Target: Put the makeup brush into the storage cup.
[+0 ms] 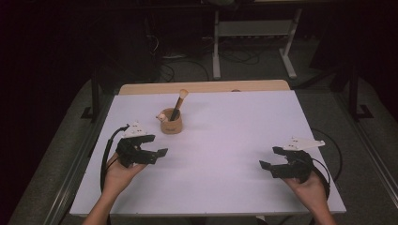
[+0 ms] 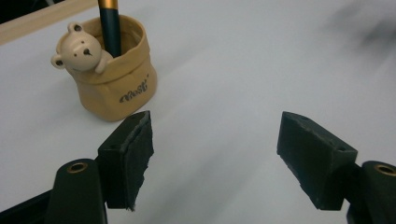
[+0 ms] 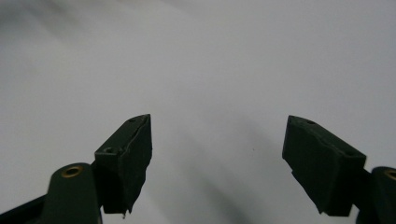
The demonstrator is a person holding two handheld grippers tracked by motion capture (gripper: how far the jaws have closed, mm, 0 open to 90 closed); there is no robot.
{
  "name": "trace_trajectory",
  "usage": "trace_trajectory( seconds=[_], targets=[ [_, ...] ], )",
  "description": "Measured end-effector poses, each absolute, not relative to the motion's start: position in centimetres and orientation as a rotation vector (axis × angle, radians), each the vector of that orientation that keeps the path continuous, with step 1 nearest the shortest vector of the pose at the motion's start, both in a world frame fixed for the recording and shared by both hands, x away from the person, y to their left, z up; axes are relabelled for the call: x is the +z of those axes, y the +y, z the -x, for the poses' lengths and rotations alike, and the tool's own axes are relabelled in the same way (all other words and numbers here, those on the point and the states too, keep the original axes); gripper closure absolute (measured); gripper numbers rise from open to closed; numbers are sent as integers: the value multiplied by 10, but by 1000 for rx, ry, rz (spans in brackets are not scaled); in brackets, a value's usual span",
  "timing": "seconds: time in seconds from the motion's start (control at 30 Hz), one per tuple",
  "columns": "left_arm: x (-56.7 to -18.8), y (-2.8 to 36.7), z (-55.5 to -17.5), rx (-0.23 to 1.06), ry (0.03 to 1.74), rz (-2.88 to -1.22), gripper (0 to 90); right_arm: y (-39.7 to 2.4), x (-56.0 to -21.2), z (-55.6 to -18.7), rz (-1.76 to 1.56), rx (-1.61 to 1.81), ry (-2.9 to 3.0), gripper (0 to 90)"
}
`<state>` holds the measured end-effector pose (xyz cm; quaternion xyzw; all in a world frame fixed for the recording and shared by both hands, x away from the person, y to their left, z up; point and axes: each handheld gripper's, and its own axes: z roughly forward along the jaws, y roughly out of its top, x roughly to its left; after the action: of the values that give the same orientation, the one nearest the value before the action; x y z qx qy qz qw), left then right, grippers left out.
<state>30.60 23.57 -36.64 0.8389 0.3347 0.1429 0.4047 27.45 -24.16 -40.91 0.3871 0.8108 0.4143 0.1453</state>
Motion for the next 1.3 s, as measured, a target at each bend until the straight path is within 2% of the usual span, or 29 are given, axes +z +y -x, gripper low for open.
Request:
trace_trajectory(
  seconds=[1.3],
  targets=[
    [-400,245,-261,363,859,-2133,240,-241,-415,-268,-1130,1167,2339,196]
  ],
)
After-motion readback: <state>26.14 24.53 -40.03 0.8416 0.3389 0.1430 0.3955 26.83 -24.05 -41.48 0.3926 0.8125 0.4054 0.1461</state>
